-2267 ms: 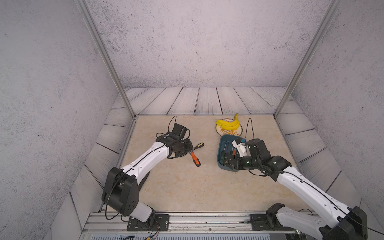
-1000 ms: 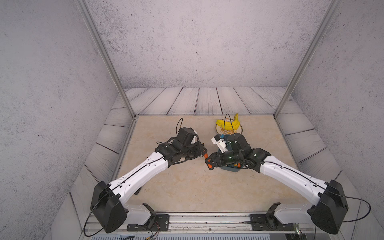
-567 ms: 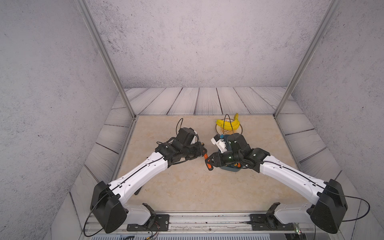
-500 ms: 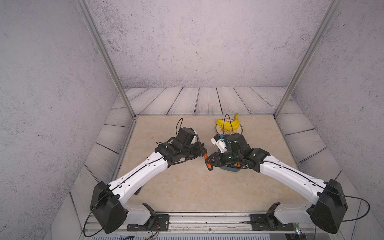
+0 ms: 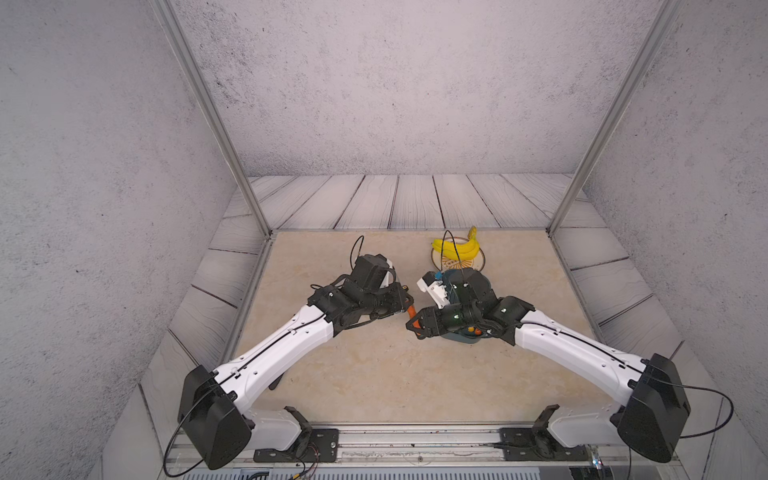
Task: Put the screwdriver on the desktop into the storage box
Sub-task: Pick up the screwdriver from the center of the board.
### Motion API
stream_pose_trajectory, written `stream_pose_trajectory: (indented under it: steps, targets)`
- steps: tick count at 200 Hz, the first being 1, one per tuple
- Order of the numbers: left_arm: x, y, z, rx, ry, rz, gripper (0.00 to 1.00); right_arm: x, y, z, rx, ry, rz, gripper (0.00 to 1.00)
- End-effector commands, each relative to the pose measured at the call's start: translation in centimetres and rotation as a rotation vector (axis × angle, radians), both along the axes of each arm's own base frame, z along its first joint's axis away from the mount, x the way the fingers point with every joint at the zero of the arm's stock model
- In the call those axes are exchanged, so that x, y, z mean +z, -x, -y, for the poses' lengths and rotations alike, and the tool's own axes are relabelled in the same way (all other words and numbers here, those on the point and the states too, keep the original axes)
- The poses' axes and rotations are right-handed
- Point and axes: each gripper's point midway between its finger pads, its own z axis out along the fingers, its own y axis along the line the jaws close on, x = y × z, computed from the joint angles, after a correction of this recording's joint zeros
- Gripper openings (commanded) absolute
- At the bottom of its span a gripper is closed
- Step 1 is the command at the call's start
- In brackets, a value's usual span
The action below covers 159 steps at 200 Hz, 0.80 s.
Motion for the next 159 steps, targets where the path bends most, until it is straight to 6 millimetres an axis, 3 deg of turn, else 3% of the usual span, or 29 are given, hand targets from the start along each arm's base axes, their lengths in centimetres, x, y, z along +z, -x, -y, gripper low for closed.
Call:
stream_pose_trajectory:
  steps: [1,31,56,92,125,159]
  targets:
    - [2.0,-0.1,0.2,-0.002,0.035,0.053,0.00,0.6,0.0,0.0,-0.002,-0.005,0.021,0.37]
    - [2.0,0.1,-0.1,0.001,0.031,0.057,0.00,0.3,-0.4,0.5,-0.033,0.027,0.030,0.28]
    - [2.3,0.1,-0.6,0.014,0.016,0.073,0.39,-0.5,-0.9,1.2,-0.066,0.087,0.026,0.26]
    - [3.5,-0.2,-2.4,0.065,-0.016,0.143,0.64,-0.9,-1.4,2.7,-0.129,0.150,0.035,0.25]
    - [4.3,0.0,-4.1,0.084,-0.054,0.174,0.66,-1.4,-2.2,4.7,-0.213,0.196,0.033,0.25]
    - [3.5,0.9,-5.3,0.085,-0.085,0.161,0.66,-2.4,-3.7,7.6,-0.336,0.233,-0.008,0.25]
